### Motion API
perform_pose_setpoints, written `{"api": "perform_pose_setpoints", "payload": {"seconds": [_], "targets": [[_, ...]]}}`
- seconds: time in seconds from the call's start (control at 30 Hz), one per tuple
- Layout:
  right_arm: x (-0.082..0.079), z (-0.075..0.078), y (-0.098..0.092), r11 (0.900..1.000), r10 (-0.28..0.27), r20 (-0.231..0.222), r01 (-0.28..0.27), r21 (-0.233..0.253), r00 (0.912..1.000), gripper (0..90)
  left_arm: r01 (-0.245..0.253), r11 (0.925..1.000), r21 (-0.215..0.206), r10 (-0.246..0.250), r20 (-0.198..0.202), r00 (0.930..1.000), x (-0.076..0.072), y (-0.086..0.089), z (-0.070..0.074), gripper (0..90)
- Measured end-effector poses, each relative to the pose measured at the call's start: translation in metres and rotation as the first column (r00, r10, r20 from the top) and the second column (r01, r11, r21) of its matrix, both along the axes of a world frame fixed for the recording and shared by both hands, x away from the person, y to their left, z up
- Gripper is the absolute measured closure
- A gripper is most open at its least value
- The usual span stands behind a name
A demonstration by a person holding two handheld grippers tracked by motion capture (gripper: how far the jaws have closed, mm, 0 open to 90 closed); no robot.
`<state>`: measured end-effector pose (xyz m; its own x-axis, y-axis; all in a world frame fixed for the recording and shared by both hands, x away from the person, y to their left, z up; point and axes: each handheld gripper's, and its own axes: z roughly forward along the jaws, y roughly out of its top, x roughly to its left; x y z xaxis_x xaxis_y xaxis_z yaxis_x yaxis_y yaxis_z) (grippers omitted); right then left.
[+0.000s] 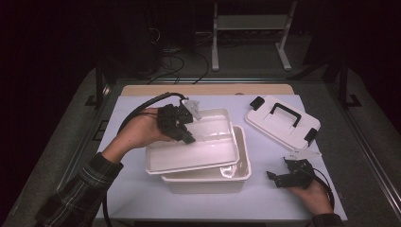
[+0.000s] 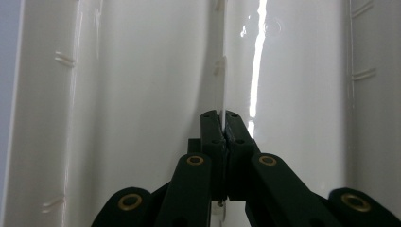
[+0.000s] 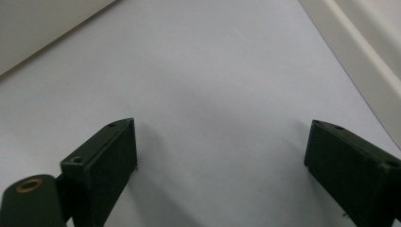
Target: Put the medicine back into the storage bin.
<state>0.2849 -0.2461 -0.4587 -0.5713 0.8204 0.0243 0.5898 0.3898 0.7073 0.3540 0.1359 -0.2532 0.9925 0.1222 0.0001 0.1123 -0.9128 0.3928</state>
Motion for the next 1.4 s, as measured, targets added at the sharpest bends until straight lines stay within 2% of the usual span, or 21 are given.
{"api": "perform_pose_setpoints", "payload": {"seconds": [0.3, 0.33, 0.7, 0.77, 1.1, 1.2, 1.3, 1.33, 1.4], "targets": [[0.0, 0.0, 0.0, 1.0, -0.001, -0.001, 0.001, 0.0, 1.0, 9.2, -0.081, 0.9967, 0.008, 0.081, -0.007, 0.9967, 0.0, 0.039, 0.005, 88.8], [0.0, 0.0, 0.0, 1.0, -0.001, -0.001, 0.001, 0.0, 1.0, 9.2, -0.081, 0.9967, 0.008, 0.081, -0.007, 0.9967, 0.0, 0.039, 0.005, 88.8], [0.0, 0.0, 0.0, 1.0, 0.0, -0.001, 0.0, -0.001, 1.0, 9.2, -0.194, 0.9811, -0.001, 0.193, -0.018, 0.9809, -0.005, 0.093, 0.008, 88.8], [0.0, 0.0, 0.0, 1.0, 0.0, -0.001, 0.0, -0.001, 1.0, 9.2, -0.215, 0.9766, -0.003, 0.215, -0.019, 0.9764, -0.006, 0.104, 0.007, 88.8], [0.0, 0.0, 0.0, 1.0, -0.001, -0.001, 0.001, -0.001, 1.0, 9.2, -0.329, 0.9439, -0.024, 0.329, -0.029, 0.944, -0.012, 0.157, 0.001, 88.8], [0.0, 0.0, 0.0, 1.0, -0.001, 0.0, 0.001, -0.002, 1.0, 9.2, -0.349, 0.937, -0.018, 0.348, -0.023, 0.937, -0.015, 0.168, -0.003, 88.7], [0.0, 0.0, 0.0, 1.0, -0.001, 0.0, 0.001, -0.001, 1.0, 9.2, -0.373, 0.9278, -0.011, 0.373, -0.021, 0.9277, -0.018, 0.181, -0.01, 88.8], [0.0, 0.0, 0.0, 1.0, -0.001, 0.0, 0.001, -0.001, 1.0, 9.2, -0.385, 0.9227, -0.01, 0.385, -0.024, 0.9226, -0.018, 0.186, -0.013, 88.7], [0.0, 0.0, 0.0, 1.0, -0.001, -0.001, 0.001, -0.001, 1.0, 9.2, -0.396, 0.9181, -0.007, 0.396, -0.031, 0.9178, -0.019, 0.192, -0.018, 88.7]]}}
